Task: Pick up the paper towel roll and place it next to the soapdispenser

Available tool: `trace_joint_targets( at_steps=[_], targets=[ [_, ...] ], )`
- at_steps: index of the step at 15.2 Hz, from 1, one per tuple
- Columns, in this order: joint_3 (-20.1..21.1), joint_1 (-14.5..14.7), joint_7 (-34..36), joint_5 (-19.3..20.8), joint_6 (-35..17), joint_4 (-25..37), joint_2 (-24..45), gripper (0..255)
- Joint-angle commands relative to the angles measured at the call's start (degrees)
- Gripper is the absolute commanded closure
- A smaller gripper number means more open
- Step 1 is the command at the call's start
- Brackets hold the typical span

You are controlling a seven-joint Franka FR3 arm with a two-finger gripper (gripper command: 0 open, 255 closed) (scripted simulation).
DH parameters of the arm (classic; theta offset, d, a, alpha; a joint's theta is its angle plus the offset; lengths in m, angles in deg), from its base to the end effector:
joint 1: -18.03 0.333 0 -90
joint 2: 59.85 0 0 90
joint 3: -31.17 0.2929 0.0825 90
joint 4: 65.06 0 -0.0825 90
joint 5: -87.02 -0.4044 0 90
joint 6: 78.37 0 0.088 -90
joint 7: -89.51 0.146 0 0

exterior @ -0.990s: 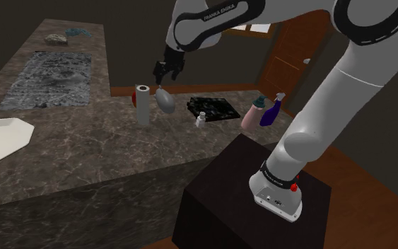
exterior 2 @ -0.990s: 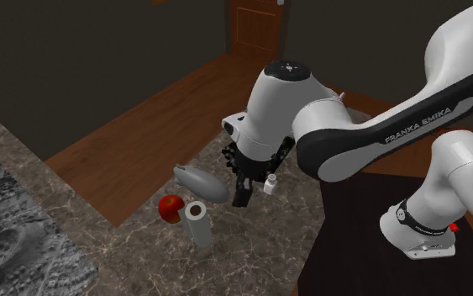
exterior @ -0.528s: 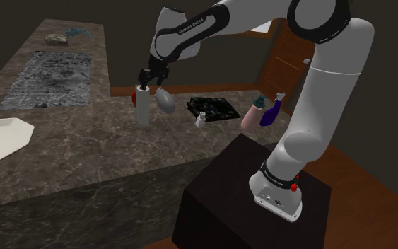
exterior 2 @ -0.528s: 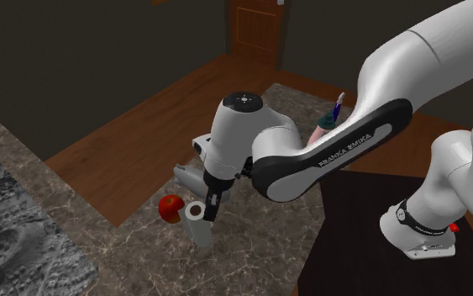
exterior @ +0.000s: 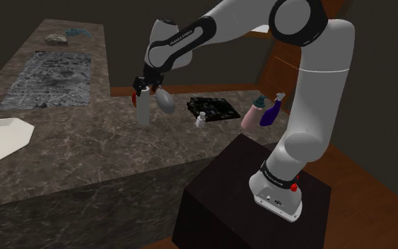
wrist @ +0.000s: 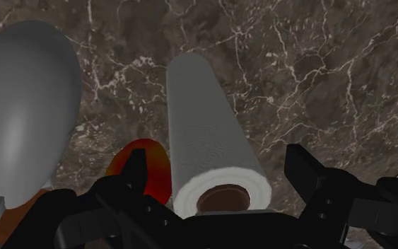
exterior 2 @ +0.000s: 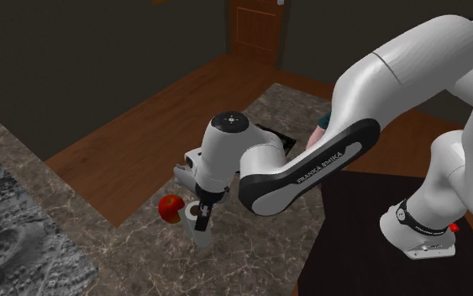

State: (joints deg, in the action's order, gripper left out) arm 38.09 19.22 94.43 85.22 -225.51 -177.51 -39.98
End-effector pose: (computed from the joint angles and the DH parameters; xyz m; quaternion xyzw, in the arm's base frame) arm 0.6479 0.0911 0.2521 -0.9910 -0.0094 -0.1257 0.0446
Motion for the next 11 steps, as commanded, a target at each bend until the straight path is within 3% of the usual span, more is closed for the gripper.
trace_joint_targets(
  at_steps=[1,8,9,11],
  targets=[
    [-0.1,0.2,0.2,0.2,-0.9,0.3,1.2,0],
    [-0.1,0.2,0.2,0.2,-0.9,0.3,1.2,0],
    [-0.1,0.2,0.2,0.2,-0.9,0.3,1.2,255],
    [-0.1,0.2,0.2,0.2,-0.9,0.3,1.2,255]
  ],
)
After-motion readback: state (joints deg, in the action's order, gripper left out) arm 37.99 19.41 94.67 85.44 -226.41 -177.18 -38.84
